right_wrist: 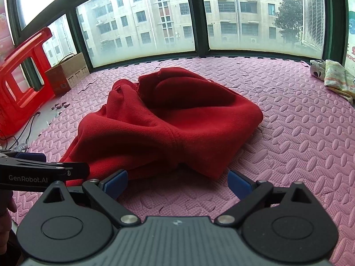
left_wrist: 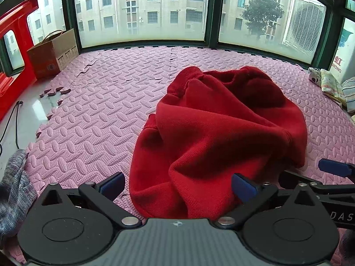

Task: Fold clothes
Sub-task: 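Approach the crumpled red pants with both tools, lowering toward the fabric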

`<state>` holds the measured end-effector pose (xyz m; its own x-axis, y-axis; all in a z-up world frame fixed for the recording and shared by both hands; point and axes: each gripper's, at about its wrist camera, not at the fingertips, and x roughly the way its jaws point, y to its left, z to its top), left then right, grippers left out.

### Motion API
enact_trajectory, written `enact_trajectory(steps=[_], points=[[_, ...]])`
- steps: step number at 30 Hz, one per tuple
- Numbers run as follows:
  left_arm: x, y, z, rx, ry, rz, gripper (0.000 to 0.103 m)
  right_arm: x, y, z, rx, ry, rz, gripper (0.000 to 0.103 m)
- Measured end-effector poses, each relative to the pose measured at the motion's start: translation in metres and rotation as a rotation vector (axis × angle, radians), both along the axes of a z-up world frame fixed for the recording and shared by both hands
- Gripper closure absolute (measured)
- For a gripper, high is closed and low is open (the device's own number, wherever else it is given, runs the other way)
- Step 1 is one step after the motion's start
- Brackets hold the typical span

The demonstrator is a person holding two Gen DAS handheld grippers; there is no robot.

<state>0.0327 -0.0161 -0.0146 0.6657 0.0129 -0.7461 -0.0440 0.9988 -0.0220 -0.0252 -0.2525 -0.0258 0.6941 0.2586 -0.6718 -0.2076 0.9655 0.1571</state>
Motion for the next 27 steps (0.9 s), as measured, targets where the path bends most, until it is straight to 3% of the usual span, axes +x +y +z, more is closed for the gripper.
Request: enact_trajectory(steps=[14,27], points=[[0.014,0.011,-0.004,-0.008,0.023,0.019,0.000,0.015,-0.013,-0.008,-0.013,0.022,-0.011,0.007],[0.024,0.021,-0.003,0.000,0.017,-0.001,0.000,0.041,-0.029,-0.010,0.003,0.046,-0.040,0.025]])
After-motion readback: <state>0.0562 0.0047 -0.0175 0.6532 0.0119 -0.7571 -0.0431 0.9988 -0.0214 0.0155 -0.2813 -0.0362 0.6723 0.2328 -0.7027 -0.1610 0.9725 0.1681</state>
